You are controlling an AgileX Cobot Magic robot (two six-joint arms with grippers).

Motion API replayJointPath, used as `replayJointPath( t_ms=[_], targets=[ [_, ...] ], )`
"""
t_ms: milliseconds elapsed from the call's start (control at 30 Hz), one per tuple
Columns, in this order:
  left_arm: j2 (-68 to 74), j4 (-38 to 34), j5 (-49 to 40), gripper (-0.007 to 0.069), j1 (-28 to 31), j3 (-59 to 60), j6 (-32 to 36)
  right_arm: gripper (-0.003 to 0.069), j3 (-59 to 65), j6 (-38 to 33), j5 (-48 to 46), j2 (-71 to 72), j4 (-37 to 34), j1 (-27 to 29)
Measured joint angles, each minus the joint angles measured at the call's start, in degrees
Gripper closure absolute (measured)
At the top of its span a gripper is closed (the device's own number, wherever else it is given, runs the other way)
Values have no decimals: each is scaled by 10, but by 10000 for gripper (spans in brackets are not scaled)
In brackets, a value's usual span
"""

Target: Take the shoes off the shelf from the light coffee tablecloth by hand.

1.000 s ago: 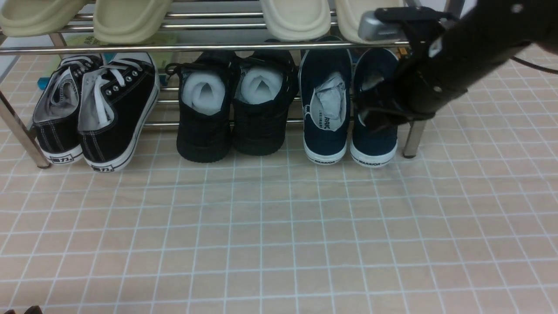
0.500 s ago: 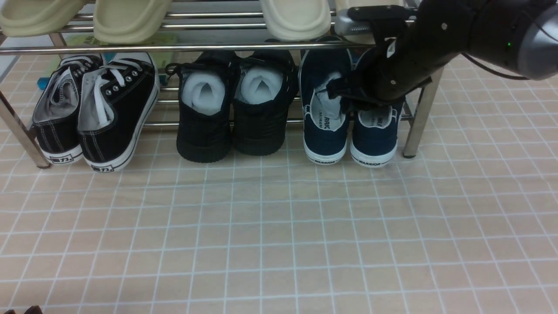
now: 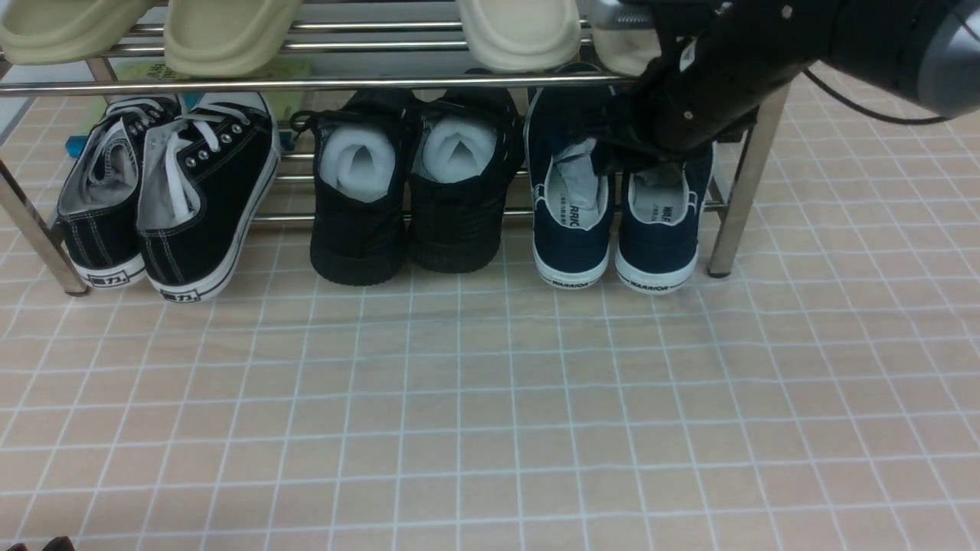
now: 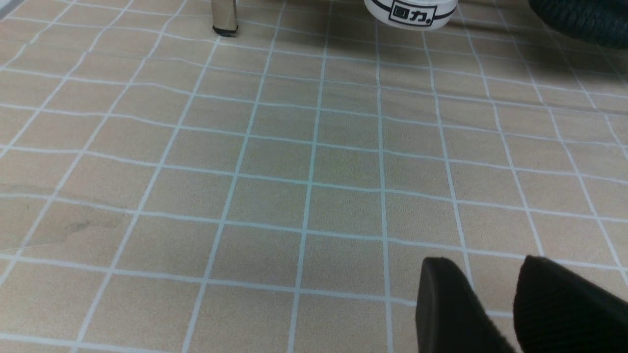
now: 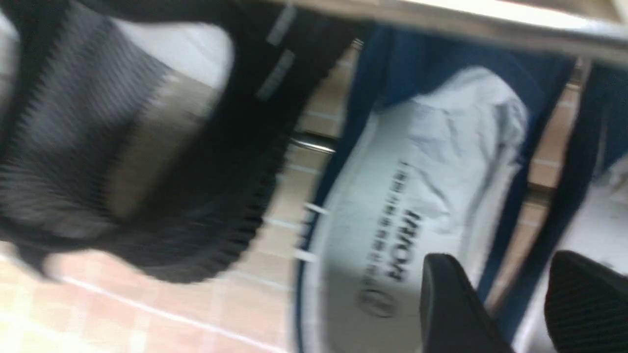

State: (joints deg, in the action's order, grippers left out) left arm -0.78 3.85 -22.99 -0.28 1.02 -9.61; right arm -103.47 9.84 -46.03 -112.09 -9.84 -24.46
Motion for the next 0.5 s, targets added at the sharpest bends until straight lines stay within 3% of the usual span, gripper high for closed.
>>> replayJointPath(
  t_ms=[500],
  targets=[
    [0,0,0,385,0,0,0,365,-12,-26,32,-46,-30,-44]
  ],
)
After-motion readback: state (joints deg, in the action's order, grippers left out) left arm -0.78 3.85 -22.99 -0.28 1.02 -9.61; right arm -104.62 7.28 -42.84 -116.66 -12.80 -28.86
